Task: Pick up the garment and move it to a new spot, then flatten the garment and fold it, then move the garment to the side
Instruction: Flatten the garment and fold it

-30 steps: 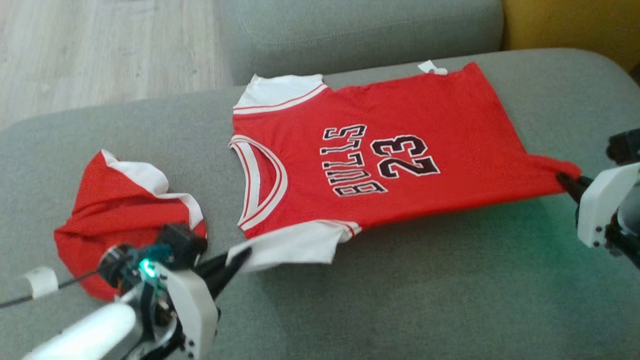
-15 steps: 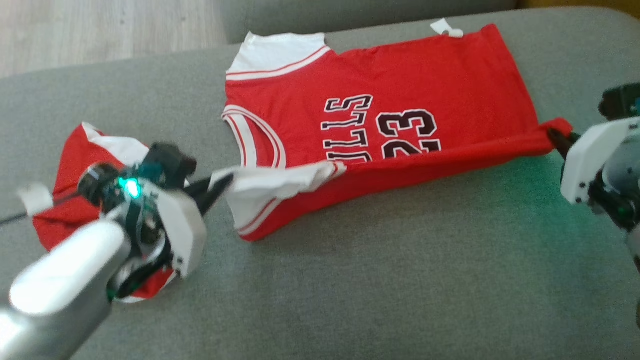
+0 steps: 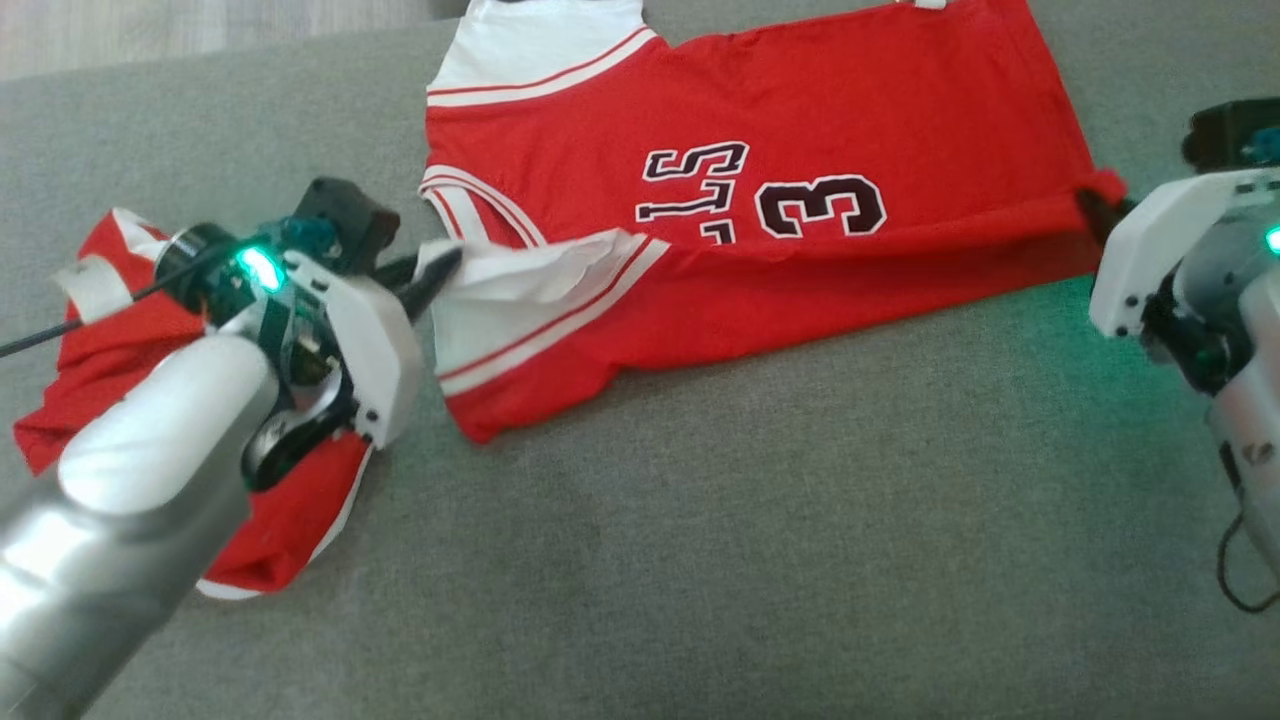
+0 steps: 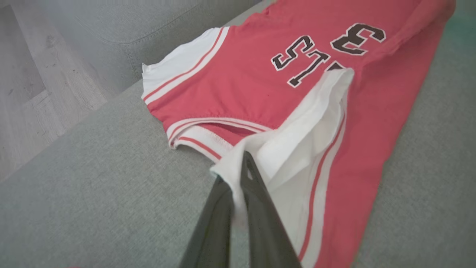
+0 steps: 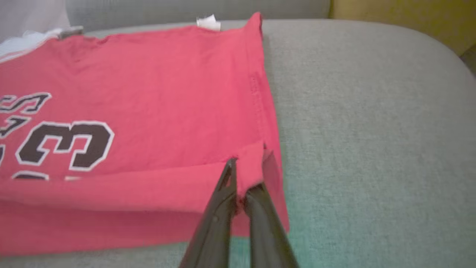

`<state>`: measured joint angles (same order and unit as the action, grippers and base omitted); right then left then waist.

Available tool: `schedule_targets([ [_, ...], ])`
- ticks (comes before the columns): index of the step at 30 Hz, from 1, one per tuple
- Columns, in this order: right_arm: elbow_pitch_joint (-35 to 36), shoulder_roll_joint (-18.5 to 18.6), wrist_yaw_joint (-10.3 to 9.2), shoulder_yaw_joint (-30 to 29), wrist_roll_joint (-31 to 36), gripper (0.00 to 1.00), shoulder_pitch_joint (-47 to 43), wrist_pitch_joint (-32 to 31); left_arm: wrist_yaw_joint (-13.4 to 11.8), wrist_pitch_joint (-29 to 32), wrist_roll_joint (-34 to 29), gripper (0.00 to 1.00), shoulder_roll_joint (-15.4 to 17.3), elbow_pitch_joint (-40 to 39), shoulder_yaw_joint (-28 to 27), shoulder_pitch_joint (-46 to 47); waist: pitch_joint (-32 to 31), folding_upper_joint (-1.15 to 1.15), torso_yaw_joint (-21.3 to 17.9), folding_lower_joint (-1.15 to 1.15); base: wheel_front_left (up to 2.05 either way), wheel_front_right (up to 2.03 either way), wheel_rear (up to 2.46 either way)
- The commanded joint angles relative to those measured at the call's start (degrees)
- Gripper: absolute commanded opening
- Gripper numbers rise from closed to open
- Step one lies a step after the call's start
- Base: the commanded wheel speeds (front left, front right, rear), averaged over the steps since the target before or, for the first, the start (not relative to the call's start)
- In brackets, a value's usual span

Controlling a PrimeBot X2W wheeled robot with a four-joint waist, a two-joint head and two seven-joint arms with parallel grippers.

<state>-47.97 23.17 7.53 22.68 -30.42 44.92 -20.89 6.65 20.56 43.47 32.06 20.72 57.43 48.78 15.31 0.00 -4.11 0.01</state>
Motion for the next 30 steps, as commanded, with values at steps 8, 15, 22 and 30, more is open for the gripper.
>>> schedule_targets([
  [8,-3.43,-3.41,-0.04,-9.93,2.09,1.0,5.59,18.18,-7.01,-17.36,-3.54,1.0,-4.08,5.98,-8.19,6.53,-0.29,0.0,0.18,-0.01,0.0,0.0,0.0],
  [15,1.99,-4.43,-0.04,-11.75,2.93,1.0,-0.12,33.82,-14.5,-34.05,-1.76,1.0,-10.46,6.37,-15.38,1.46,-4.06,0.0,0.6,-0.01,0.0,0.0,0.0],
  [22,17.69,-6.14,-0.04,-20.01,8.64,1.0,-13.78,35.85,-21.12,-35.53,-7.63,1.0,-16.42,-3.17,-23.59,-11.46,-7.26,0.0,1.06,-0.01,0.0,0.0,0.0],
  [30,31.1,-14.46,-0.04,-27.44,16.24,1.0,-29.97,35.88,-19.74,-35.55,-13.55,1.0,-21.61,-6.49,-29.09,-28.39,-8.49,0.0,1.09,-0.01,0.0,0.0,0.0],
])
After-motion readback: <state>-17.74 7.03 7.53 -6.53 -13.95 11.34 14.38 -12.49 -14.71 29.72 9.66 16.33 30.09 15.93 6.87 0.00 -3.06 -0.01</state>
